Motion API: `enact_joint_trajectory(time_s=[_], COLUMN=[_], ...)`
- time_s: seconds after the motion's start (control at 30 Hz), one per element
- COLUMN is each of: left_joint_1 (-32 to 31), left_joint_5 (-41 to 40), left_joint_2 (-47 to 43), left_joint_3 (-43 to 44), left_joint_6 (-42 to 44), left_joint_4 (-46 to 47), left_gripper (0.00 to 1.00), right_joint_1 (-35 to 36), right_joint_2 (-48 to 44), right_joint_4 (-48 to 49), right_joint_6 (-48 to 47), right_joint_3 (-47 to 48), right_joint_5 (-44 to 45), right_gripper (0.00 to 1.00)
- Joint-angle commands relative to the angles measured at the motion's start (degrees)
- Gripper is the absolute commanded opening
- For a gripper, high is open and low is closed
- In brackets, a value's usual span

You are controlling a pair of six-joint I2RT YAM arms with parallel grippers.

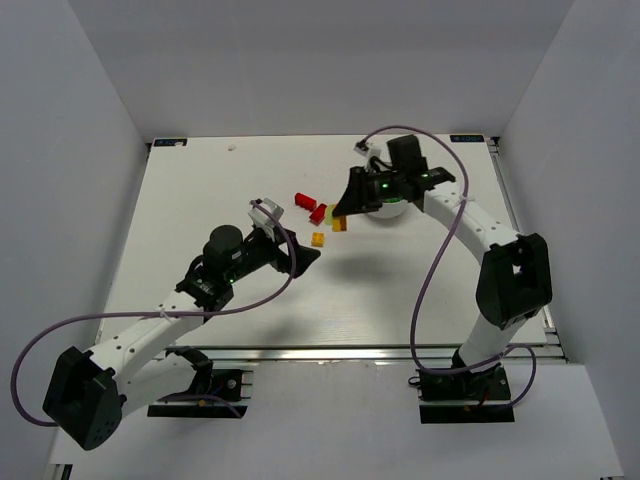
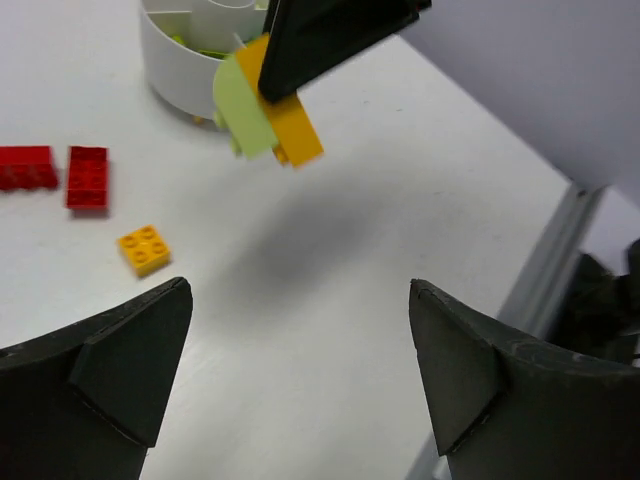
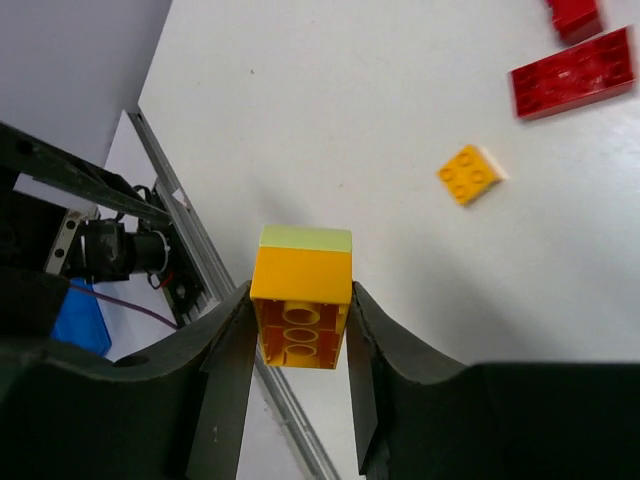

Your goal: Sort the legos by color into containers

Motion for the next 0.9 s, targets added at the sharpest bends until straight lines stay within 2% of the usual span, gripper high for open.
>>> enact_joint_trajectory(time_s=[0.0,0.07,0.1,0.17,0.2,0.23,0.3,0.33,0.4,0.43,0.53,0.7,0.87], left_joint_1=[-0.13,0.14,0.22,0.49,0.58,0.66,0.66,0.66,0.66,0.66,0.66,0.66,0.66], left_joint_5=[4.49,6.16,8.95,13.61,15.20,16.52,19.77,20.83,22.68,23.91,24.71,24.89,24.98], left_joint_2=[0.68,3.84,5.24,10.07,11.92,13.76,19.13,20.88,26.07,27.65,31.97,33.30,30.58], left_joint_3=[-0.93,-0.76,-0.32,0.30,0.65,0.91,1.70,2.58,3.72,5.03,6.62,6.54,5.31], left_joint_6=[-11.27,-16.29,-21.19,-26.49,-32.17,-34.84,-43.07,-45.74,-53.53,-55.76,-62.19,-62.12,-55.97], left_joint_4=[4.35,8.46,10.32,18.21,21.64,29.24,37.10,45.93,53.89,61.06,70.59,72.74,64.67], left_gripper=[0.98,0.98,0.98,0.96,0.95,0.93,0.86,0.84,0.80,0.79,0.78,0.78,0.74], right_joint_1=[-6.74,-10.42,-11.31,-12.81,-12.99,-13.08,-12.99,-13.08,-12.99,-13.08,-13.08,-13.08,-12.99], right_joint_2=[-1.79,-2.76,-3.11,-4.34,-4.78,-5.57,-6.19,-6.80,-7.24,-7.51,-7.86,-8.12,-7.42], right_joint_4=[1.52,1.26,0.91,-2.24,-3.83,-5.84,-12.08,-13.58,-15.35,-16.14,-18.52,-19.31,-21.24], right_joint_6=[-11.00,-14.88,-19.34,-24.89,-30.93,-34.21,-40.36,-43.96,-45.48,-47.32,-49.09,-48.92,-48.74], right_joint_3=[2.21,1.07,0.54,-0.60,-0.78,-0.87,-0.87,-0.96,-1.31,-1.31,-0.87,-0.96,-1.05], right_joint_5=[-14.61,-19.73,-24.63,-30.00,-31.60,-32.84,-35.99,-36.54,-38.38,-38.73,-39.44,-39.27,-40.40], right_gripper=[0.00,0.00,0.00,0.00,0.00,0.00,0.00,0.00,0.00,0.00,0.00,0.00,0.00])
